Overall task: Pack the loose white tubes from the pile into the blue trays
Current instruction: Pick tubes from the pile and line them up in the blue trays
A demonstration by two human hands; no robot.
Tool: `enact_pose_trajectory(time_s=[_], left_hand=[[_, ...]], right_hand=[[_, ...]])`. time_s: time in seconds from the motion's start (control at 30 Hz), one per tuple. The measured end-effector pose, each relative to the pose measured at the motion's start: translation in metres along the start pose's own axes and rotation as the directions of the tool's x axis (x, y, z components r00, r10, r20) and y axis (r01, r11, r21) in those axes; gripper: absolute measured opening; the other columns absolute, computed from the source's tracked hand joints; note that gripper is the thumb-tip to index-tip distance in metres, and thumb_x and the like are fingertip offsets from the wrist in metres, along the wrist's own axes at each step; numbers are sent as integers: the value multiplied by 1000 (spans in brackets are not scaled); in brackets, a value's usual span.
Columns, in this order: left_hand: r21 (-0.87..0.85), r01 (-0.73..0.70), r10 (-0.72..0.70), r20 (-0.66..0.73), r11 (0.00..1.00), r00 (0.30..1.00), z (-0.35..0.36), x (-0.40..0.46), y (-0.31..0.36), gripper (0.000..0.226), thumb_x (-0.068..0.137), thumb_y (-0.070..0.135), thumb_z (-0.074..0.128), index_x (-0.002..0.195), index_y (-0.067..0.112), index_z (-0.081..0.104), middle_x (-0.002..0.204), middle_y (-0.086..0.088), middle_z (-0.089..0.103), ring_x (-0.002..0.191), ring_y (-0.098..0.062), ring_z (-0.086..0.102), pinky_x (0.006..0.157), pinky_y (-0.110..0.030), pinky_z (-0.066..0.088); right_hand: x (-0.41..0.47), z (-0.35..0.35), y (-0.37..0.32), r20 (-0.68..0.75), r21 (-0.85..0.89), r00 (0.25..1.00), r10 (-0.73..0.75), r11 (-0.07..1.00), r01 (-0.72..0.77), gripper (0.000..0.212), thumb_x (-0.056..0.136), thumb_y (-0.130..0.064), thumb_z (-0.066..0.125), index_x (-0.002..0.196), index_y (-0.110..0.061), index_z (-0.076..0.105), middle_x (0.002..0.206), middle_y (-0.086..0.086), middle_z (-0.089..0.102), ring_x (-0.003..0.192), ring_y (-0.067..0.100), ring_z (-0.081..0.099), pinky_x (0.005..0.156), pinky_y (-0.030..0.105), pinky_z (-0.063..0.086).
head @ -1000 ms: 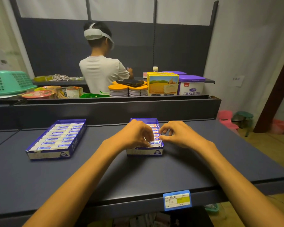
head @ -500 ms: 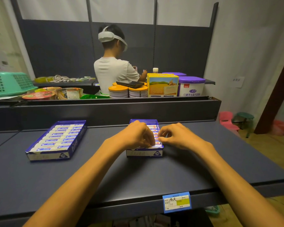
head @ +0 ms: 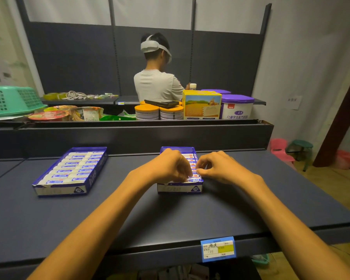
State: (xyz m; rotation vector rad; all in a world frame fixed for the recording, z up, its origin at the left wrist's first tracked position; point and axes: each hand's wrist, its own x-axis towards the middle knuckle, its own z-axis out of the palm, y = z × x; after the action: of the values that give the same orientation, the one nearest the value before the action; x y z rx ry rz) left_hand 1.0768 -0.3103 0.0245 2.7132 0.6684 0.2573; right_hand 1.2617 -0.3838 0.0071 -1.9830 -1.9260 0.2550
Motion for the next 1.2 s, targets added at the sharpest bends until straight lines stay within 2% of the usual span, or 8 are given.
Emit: enact_pose_trajectory(time_s=[0.2, 0.3, 0.43, 0.63, 0.77, 0.87, 1.1, 1.2], left_hand=[[10, -2, 1, 84, 1000, 996, -5, -1, -1, 27, 88, 13, 68, 114, 17, 70, 113, -1, 70, 92, -6, 61, 68, -8, 46], [22, -3, 1, 107, 1000, 994, -5, 0, 0, 27, 88, 12, 67, 115, 16, 69, 115, -3, 70, 94, -8, 61, 71, -10, 47], [52, -2, -4, 113, 999, 994, -5, 3, 1, 26, 88, 11, 67, 114, 15, 69, 116, -3, 68, 92, -7, 58, 63, -8, 43], [66, -2, -5, 105, 998, 994, -3, 1, -2, 29, 88, 11, 68, 117, 15, 67, 114, -4, 69, 100, -15, 65, 78, -19, 52], [92, 28, -36, 80, 995, 996, -4, -3, -8, 33, 90, 17, 66, 123, 20, 64, 123, -3, 64, 105, -14, 61, 66, -10, 46], [62, 51, -54, 49, 997, 997, -9, -8, -10, 32, 90, 18, 66, 122, 20, 63, 125, -2, 62, 100, -9, 56, 61, -9, 44], [-99, 73, -75, -17, 992, 997, -2, -12, -10, 26, 87, 19, 70, 109, 24, 56, 119, 1, 65, 95, -8, 62, 67, -12, 51], [-105, 57, -60, -23, 993, 998, 3, -9, -7, 32, 85, 20, 72, 114, 24, 59, 116, 1, 67, 93, -8, 64, 68, -13, 52]], right_hand=[[-1, 0, 0, -7, -6, 1000, 6, 1000, -7, 23, 90, -38, 64, 107, -22, 65, 110, -5, 68, 97, 12, 63, 74, 25, 56], [0, 0, -1, 3, -5, 1000, 7, 1000, -7, 25, 90, -38, 64, 109, -22, 65, 111, -4, 68, 99, 12, 63, 75, 25, 56], [0, -1, -1, 16, 2, 1000, 16, 1000, -16, 29, 89, -40, 64, 111, -20, 64, 113, -4, 67, 101, 13, 62, 74, 23, 54], [-1, -1, 0, -9, 1, 1000, 3, 1000, -3, 25, 89, -39, 65, 107, -22, 66, 109, -6, 68, 99, 12, 63, 75, 27, 57], [1, -1, 1, 4, 8, 1000, -2, 1000, 2, 25, 89, -38, 66, 108, -22, 66, 110, -5, 68, 99, 13, 63, 74, 25, 55], [2, -1, 1, 8, 12, 1000, -6, 1000, 5, 25, 89, -38, 66, 108, -22, 66, 110, -5, 68, 99, 13, 63, 74, 24, 55], [3, -1, 4, 26, 50, 1000, -5, 999, 4, 25, 89, -38, 66, 108, -22, 66, 111, -4, 68, 99, 12, 63, 74, 26, 57], [4, -1, 5, 35, 65, 999, -6, 998, 4, 27, 88, -38, 66, 110, -22, 66, 113, -4, 67, 100, 11, 62, 75, 25, 56]])
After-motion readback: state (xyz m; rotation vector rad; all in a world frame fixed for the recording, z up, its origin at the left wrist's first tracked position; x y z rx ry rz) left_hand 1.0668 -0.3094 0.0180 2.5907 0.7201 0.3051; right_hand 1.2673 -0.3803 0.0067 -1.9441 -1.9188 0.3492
